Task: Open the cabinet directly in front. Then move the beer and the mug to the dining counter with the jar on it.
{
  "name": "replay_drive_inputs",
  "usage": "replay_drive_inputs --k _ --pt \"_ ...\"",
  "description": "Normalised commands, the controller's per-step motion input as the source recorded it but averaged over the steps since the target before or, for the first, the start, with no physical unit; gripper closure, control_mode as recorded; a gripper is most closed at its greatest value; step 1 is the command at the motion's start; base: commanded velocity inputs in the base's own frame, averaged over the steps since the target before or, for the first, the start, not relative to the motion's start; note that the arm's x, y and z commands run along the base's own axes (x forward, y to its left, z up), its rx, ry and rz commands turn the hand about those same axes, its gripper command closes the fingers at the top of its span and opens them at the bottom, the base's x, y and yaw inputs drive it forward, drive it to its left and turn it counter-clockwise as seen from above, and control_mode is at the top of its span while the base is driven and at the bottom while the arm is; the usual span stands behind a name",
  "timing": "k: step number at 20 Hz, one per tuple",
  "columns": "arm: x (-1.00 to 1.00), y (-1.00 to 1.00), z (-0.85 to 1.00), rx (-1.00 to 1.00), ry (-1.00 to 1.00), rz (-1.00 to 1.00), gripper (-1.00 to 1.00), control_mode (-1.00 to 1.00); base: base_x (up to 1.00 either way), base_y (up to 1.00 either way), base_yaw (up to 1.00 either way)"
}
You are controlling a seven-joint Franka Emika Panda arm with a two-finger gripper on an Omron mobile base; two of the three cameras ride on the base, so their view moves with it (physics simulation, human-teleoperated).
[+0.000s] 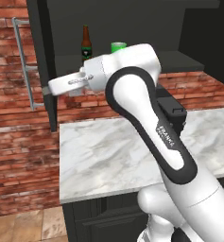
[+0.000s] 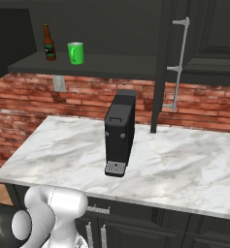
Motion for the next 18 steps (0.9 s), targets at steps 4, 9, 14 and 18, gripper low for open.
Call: replay_drive_inputs --k 4,9,14,18 --pt "-0.73 -0.51 0.39 0.02 -0.36 0.17 -1.0 -1.0 0.0 0.0 0.0" --pt "-0.83 -1.0 -0.29 0.02 -0.33 0.32 -1.0 -1.0 0.0 0.0 0.0" --pt "-0.51 -1.0 0.01 0.01 -0.37 0.15 -1.0 -1.0 0.0 0.0 0.0" --pt "-0.22 -1.0 0.14 0.0 -0.36 -0.04 -1.0 -1.0 0.0 0.0 0.0"
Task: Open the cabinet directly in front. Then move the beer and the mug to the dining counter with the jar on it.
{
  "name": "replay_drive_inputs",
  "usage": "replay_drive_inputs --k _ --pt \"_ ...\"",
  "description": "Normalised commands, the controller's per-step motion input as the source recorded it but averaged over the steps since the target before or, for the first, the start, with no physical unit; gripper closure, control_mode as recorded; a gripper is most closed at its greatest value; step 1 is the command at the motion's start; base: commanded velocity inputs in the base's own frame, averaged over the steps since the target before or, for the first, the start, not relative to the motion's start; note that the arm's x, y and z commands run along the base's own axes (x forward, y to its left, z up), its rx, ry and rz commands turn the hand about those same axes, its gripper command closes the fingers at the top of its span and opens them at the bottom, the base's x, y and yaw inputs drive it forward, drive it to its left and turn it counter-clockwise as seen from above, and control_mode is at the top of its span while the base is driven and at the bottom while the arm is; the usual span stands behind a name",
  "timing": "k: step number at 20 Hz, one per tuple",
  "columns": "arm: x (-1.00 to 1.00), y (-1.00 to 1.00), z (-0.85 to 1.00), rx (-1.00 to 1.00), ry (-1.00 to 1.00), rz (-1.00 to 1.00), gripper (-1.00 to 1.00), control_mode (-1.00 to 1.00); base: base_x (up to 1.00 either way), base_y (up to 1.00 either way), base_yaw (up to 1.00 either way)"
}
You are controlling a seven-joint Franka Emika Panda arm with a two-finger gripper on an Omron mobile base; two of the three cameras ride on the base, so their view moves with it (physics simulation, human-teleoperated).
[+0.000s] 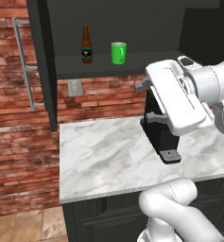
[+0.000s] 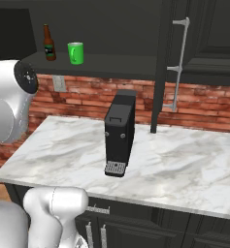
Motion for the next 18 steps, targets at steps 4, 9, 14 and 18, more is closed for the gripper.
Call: replay_drive_inputs --k 4,9,14,18 --pt "0.0 -1.0 0.14 0.02 -0.18 -0.3 -1.0 -1.0 0.0 0.0 0.0" --pt "0.0 -0.97 0.0 0.15 0.0 -0.57 -1.0 -1.0 0.0 0.0 0.0" --pt "0.0 -0.51 -0.01 0.18 0.09 -0.59 -1.0 -1.0 0.0 0.0 0.0" --pt "0.1 -0.1 0.0 0.05 0.04 -0.44 -1.0 -1.0 0.0 0.0 0.0"
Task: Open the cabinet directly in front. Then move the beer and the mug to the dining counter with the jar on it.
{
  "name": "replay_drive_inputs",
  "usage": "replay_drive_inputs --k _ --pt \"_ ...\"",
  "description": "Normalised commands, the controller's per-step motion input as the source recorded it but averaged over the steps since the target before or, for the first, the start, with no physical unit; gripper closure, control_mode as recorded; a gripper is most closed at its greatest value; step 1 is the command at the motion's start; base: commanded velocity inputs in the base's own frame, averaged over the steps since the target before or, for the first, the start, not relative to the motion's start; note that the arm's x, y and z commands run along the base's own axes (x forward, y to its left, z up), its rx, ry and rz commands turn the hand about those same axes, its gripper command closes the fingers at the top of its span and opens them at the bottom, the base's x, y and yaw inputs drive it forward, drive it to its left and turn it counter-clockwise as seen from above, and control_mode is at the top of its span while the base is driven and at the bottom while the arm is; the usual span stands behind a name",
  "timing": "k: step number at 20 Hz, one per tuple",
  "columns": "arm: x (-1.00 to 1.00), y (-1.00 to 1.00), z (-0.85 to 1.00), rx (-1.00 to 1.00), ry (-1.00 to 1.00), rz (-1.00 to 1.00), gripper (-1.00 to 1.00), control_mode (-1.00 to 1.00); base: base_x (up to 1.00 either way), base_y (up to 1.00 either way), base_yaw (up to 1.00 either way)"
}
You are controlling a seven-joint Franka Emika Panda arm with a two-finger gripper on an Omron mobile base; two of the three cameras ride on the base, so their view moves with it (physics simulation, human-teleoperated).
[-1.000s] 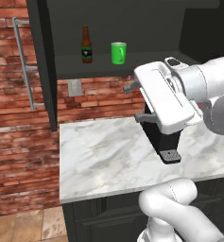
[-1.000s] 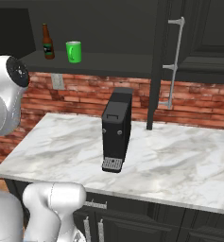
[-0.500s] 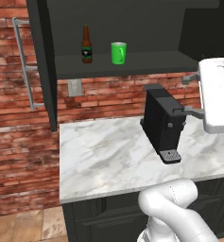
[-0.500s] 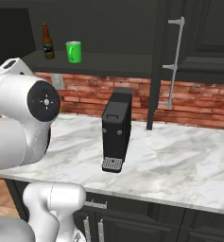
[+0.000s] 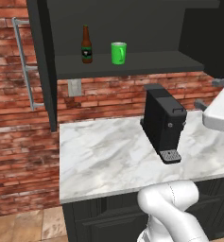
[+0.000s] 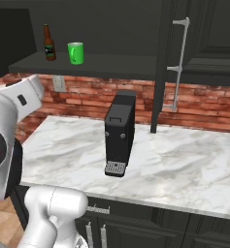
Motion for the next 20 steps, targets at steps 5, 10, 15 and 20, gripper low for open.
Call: replay_drive_inputs --k 5,10,15,20 --pt "0.0 0.0 0.0 0.01 0.0 -0.06 -1.0 -1.0 0.0 0.0 0.0" --pt "0.21 -0.02 0.0 0.0 0.0 0.0 -1.0 -1.0 0.0 0.0 0.0" --pt "0.43 -0.12 0.0 0.0 0.0 -0.03 -1.0 -1.0 0.0 0.0 0.0" --pt "0.49 0.01 0.0 0.08 -0.04 -0.15 -1.0 -1.0 0.0 0.0 0.0"
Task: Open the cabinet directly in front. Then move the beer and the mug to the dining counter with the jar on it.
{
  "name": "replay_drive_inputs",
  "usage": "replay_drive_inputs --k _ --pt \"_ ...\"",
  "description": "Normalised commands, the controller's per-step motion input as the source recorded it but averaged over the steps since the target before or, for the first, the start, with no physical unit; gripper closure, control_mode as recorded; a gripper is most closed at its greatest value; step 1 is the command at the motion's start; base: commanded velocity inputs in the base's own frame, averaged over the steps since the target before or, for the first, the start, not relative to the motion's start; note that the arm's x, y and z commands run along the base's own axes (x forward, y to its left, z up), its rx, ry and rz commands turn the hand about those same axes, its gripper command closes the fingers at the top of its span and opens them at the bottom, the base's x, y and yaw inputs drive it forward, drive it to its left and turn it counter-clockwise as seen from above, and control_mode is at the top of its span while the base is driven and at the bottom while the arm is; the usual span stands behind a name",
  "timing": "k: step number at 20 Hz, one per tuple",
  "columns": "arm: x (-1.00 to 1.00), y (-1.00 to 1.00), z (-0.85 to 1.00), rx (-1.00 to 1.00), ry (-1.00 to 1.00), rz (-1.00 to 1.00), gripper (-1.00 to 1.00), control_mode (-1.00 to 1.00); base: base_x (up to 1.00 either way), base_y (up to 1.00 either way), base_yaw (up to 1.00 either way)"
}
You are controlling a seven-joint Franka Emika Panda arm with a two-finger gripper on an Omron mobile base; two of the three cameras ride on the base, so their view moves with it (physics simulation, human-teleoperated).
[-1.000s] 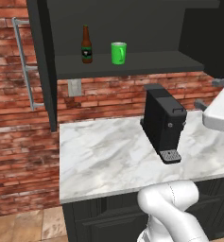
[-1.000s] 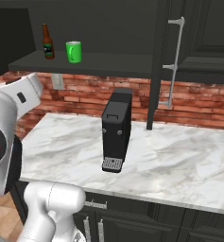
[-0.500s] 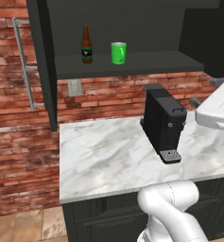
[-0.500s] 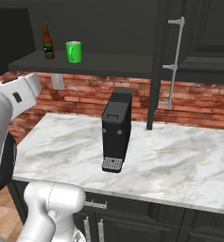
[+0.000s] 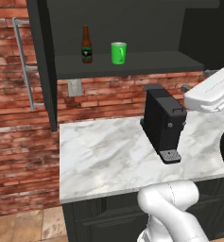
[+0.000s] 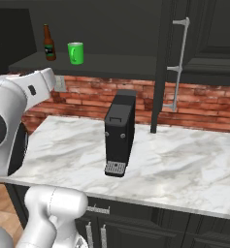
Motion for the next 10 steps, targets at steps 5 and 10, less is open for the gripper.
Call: replay_drive_inputs --k 5,10 --pt "0.28 0.33 0.0 0.0 -0.13 -0.28 -1.0 -1.0 0.0 0.0 0.0" --pt "0.33 0.26 0.0 0.0 -0.07 -0.25 -1.0 -1.0 0.0 0.0 0.0"
